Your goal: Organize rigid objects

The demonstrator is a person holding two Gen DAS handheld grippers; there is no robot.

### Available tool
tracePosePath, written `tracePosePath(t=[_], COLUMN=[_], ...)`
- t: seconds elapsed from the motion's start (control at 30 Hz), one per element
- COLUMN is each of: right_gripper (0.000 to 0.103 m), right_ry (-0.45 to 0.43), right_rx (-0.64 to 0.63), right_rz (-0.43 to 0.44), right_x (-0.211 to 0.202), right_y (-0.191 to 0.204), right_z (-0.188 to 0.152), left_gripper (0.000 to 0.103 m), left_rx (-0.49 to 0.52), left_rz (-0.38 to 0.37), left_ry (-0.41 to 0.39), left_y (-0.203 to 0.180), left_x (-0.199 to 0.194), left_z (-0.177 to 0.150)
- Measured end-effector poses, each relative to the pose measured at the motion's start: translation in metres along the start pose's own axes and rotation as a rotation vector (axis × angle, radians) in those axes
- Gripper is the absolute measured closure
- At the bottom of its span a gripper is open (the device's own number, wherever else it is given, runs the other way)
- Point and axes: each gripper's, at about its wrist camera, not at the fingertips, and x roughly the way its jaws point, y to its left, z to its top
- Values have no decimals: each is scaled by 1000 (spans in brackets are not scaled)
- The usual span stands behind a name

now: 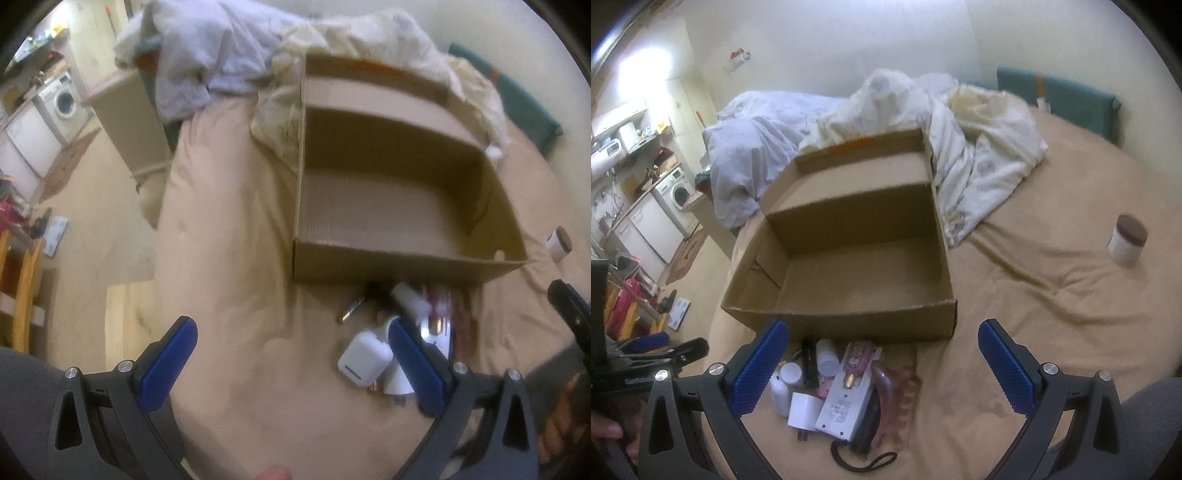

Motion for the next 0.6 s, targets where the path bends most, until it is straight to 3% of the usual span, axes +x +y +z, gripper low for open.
tracePosePath(t=[0.07, 0.27, 0.37, 0.43, 0.6], right_gripper=[0, 0, 0, 0, 0], right_ry=[47, 190, 227, 240, 259], right_rx=[17, 67, 79, 84, 97], right_rz=[-3, 0, -6, -9, 6], right_x=[11, 41, 47, 49, 50], right_y=[-3, -11, -13, -15, -17], right_z=[0, -3, -6, -8, -8], left_gripper=[0, 0, 3, 12, 15], left_rx=[-15, 67, 135, 192, 283], left_rz=[-27, 16, -17, -11, -47], left_ry=[38, 135, 187, 198, 201], left_y=[0, -11, -23, -32, -52], left_x=[12, 44, 55, 63, 77], left_z=[3, -5, -13, -19, -22])
